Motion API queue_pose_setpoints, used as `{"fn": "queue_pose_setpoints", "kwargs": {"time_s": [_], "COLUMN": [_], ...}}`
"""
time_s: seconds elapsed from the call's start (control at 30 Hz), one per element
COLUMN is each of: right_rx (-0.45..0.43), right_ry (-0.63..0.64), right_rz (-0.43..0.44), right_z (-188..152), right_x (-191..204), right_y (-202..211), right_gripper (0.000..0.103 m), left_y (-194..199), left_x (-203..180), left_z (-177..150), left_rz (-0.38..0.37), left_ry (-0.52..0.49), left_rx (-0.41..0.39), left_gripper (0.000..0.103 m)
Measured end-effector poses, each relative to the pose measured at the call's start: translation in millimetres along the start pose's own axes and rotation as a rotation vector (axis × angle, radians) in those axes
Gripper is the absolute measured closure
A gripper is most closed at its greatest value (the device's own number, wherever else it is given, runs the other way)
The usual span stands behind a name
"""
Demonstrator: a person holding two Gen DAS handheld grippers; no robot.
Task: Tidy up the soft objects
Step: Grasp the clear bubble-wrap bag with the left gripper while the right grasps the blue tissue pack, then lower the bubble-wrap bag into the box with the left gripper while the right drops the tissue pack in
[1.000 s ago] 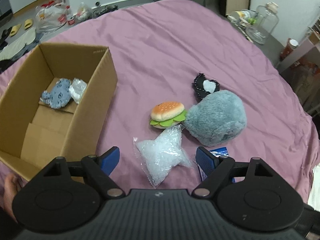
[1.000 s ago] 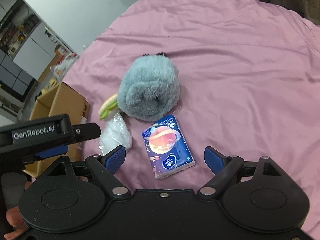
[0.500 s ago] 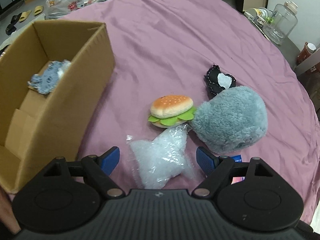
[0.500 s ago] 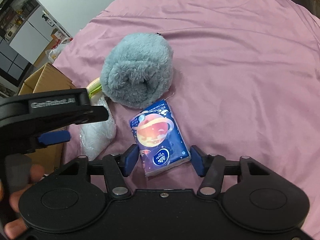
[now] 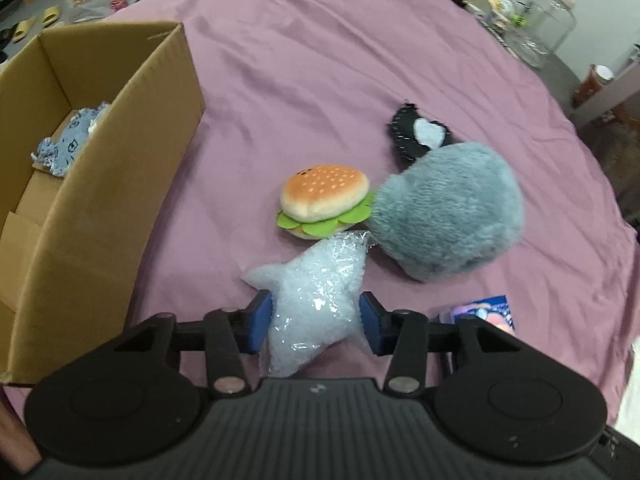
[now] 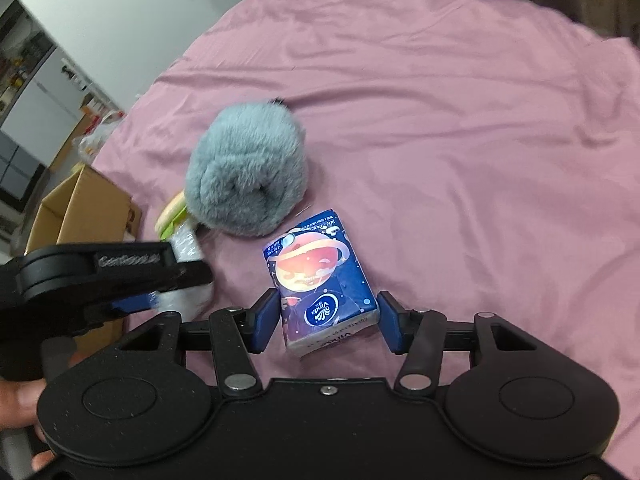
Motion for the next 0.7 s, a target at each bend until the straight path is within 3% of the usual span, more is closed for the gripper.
{"fn": "queue_pose_setpoints", "kwargs": {"time_s": [0.3, 0.43, 0.7], "right_rx": [-0.092, -0.156, -0.224], "right_ry": [-0.063, -0.073, -0.082], "right_rz": [0.012, -0.037, -0.010], "right_z": [-8.5, -14.5, -25.5], "right_x": [6.7, 15.9, 33.4], "right_y": [29.1, 47.2, 73.4], "right_gripper": [0.052, 0.052, 0.052], "left_y": [35.5, 50.7, 77.5], "left_x": [-1.3, 0.0, 10.1], "left_z": [-12.0, -19.3, -27.9], "left_rz": [-0.064, -0.062, -0.068], "left_ry": [-0.075, -0.123, -0.177], "left_rx": [-0.033, -0.053, -0.083], "left_gripper": [0.060, 0.060, 0.061]}}
Point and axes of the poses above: each gripper's, at about its wrist camera, not at the fingertips, and y roughly against the way its jaws point, x to its left, z to its top, the point moved 2 cm from there along -y, roughly the way its jaws point, and after that the axes turned 14 degrees about x, right-handed, at the moved point
